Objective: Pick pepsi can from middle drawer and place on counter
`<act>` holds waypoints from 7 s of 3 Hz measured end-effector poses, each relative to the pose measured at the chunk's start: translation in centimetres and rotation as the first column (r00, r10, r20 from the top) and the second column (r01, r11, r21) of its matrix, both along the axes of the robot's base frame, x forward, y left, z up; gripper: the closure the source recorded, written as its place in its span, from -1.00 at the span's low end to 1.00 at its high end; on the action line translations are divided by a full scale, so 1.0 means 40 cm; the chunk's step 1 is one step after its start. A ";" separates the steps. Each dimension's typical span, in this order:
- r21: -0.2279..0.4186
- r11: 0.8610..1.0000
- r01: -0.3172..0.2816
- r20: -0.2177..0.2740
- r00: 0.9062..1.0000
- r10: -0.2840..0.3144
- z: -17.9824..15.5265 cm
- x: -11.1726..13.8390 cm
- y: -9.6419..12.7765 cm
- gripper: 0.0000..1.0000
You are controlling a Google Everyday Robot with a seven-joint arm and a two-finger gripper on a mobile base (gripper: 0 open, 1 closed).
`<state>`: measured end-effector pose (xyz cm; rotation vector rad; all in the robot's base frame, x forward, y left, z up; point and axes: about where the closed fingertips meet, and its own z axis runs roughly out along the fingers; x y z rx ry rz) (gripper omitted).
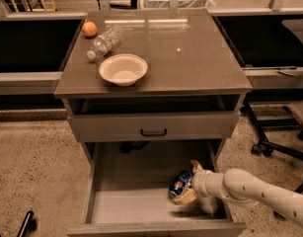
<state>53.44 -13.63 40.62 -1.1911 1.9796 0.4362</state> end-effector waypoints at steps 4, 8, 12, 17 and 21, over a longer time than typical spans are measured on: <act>0.066 0.997 0.038 -0.025 0.999 -0.037 -0.008 0.001 -0.001 0.73; -0.100 0.778 -0.620 0.535 0.626 0.568 0.747 -0.200 -0.045 1.00; -0.094 0.948 -0.304 0.409 0.856 0.315 1.177 0.128 -0.111 1.00; 0.043 0.999 -0.017 -0.038 0.999 0.019 1.093 0.451 -0.035 -0.90; 0.065 0.994 -0.089 0.023 0.996 0.088 1.129 0.439 -0.033 -1.00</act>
Offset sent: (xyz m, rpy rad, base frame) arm 0.0016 -0.0056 -0.0208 0.0111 0.0537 -0.1136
